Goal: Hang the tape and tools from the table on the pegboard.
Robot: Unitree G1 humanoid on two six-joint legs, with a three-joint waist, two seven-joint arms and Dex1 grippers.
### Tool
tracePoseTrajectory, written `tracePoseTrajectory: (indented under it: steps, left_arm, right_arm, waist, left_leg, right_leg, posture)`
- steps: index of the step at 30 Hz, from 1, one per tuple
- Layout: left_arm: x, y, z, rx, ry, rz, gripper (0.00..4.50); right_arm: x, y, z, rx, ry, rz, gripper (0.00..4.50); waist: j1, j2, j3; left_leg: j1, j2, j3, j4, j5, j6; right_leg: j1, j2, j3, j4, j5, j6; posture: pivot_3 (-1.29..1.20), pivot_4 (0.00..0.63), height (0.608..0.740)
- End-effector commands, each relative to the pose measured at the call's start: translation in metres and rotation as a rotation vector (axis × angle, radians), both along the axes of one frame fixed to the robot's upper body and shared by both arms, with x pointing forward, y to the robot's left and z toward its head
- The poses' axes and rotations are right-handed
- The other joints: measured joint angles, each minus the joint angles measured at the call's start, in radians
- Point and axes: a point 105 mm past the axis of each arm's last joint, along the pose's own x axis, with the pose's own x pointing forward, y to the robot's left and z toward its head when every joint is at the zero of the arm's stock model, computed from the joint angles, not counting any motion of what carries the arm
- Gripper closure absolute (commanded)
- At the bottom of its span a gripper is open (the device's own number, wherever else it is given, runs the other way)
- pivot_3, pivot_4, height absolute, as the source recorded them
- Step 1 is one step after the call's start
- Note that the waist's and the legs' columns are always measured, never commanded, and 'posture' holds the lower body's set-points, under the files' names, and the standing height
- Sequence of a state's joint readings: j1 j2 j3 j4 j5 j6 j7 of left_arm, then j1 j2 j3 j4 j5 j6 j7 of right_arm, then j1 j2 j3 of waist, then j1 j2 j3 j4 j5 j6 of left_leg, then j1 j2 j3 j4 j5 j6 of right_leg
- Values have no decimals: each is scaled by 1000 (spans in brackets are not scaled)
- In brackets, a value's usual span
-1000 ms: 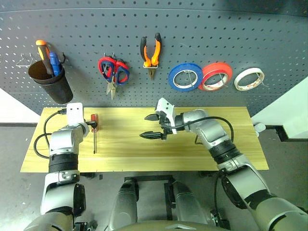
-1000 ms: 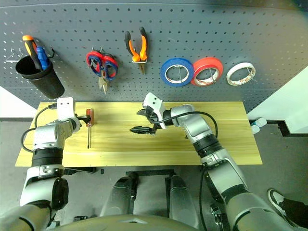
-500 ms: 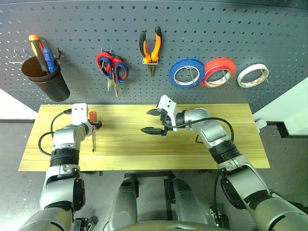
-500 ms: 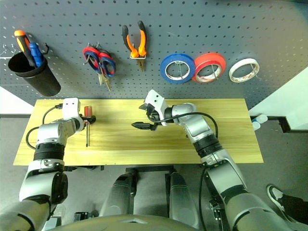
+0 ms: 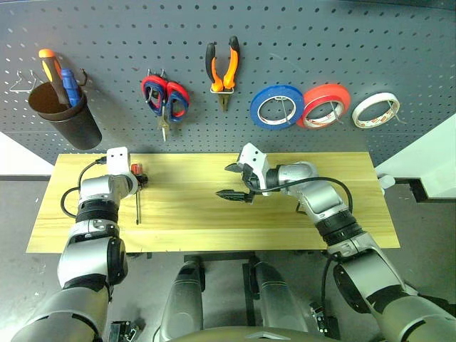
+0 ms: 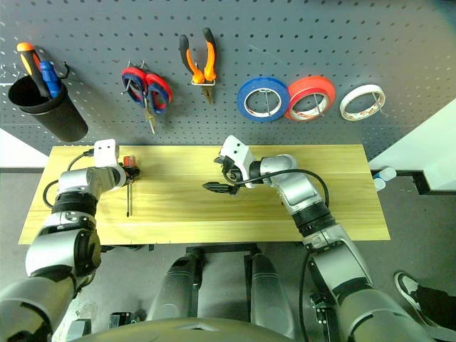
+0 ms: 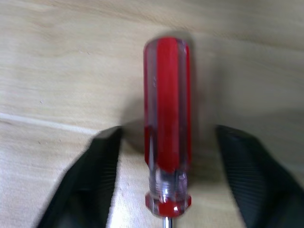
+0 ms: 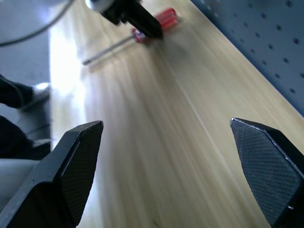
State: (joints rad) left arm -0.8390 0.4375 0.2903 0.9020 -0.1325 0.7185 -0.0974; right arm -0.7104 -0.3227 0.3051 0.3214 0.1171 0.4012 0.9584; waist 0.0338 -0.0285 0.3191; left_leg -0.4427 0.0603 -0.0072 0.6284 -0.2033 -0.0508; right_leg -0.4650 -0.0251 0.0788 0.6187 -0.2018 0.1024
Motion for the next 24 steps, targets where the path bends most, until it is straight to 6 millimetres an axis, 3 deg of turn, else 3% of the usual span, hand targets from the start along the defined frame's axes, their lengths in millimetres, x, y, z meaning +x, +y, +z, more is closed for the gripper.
tracePoseTrajectory:
  steps: [1, 4, 11, 16, 20, 24]
  left_arm:
    - [-9, 15, -6, -12, 49, 58, 2671]
    - [-14, 19, -7, -19, 77, 68, 3593]
    - [-27, 7, -2, -63, 106, 27, 3591]
    - [-59, -23, 19, -103, 72, -253, 3591]
    - [-91, -16, 31, -64, 25, -368, 3591]
    - [-115, -31, 54, -74, -104, -573, 3591]
  right_arm:
    - [2, -7, 6, -27, -56, -17, 0]
    - [8, -16, 0, -110, -105, -28, 0]
    - [21, -17, 7, -136, -144, -25, 0]
    - [11, -13, 29, -33, -135, 57, 0]
    - [-2, -14, 44, 27, -124, 126, 0]
    - [-13, -21, 60, 88, -121, 167, 0]
  waist:
    - [-5, 0, 0]
    - [-20, 0, 0]
    - [-38, 0, 0]
    - [-47, -3, -2]
    - [-47, -7, -6]
    - [-43, -10, -20]
  left_leg:
    - [0, 0, 0, 0, 0, 0]
    - [0, 0, 0, 0, 0, 0]
    - [0, 0, 0, -1, 0, 0]
    - [-1, 0, 0, -2, 2, -3]
    - [-1, 0, -1, -3, 3, -6]
    - [-1, -1, 0, -7, 8, -14]
  right_leg:
    - [0, 0, 0, 0, 0, 0]
    - [0, 0, 0, 0, 0, 0]
    - [0, 0, 0, 0, 0, 0]
    - [0, -1, 0, 0, 1, 1]
    - [-1, -1, -1, 0, 2, 0]
    - [-1, -2, -1, -5, 4, -1]
  posture:
    - [111, 353, 740]
    - [106, 342, 740]
    - [109, 276, 740]
    - [130, 214, 740]
    - [150, 173, 740]
    - [164, 139, 740]
